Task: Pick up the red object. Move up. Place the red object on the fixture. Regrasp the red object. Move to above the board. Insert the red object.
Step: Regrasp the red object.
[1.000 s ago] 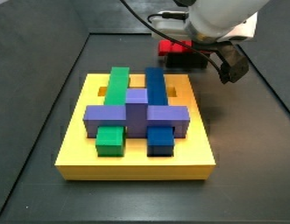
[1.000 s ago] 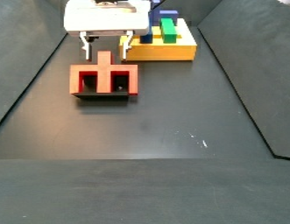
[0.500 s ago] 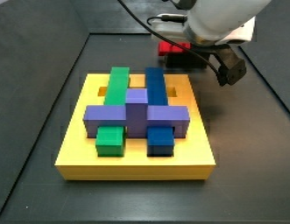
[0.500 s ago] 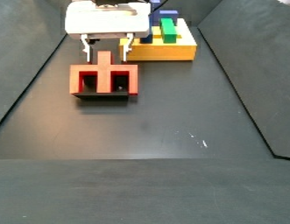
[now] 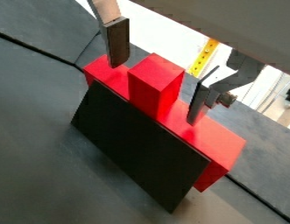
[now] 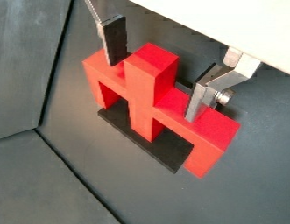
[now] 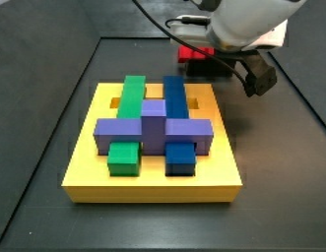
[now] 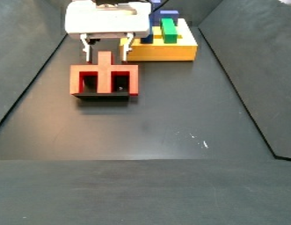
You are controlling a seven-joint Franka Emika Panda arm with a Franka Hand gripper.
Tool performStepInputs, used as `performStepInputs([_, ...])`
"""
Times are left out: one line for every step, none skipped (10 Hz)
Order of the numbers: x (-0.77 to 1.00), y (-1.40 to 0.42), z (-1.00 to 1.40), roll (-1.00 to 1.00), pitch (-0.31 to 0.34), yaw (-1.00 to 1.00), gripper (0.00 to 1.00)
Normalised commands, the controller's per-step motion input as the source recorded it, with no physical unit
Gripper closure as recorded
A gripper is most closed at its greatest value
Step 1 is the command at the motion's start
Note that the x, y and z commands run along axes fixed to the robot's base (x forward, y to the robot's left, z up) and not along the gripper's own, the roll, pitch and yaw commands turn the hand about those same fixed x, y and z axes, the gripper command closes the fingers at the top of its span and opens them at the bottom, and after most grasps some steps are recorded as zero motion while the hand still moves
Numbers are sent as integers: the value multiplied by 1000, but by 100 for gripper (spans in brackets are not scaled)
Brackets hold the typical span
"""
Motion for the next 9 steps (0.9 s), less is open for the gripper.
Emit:
performStepInputs([0,0,0,0,0,0,0])
performStepInputs([0,0,0,0,0,0,100])
performStepInputs([0,0,0,0,0,0,100])
performStepInputs([0,0,0,0,0,0,100])
performStepInputs([0,0,0,0,0,0,100])
performStepInputs([0,0,0,0,0,0,100])
performStepInputs([0,0,0,0,0,0,100])
performStepInputs([0,0,0,0,0,0,100])
performStepInputs([0,0,0,0,0,0,100])
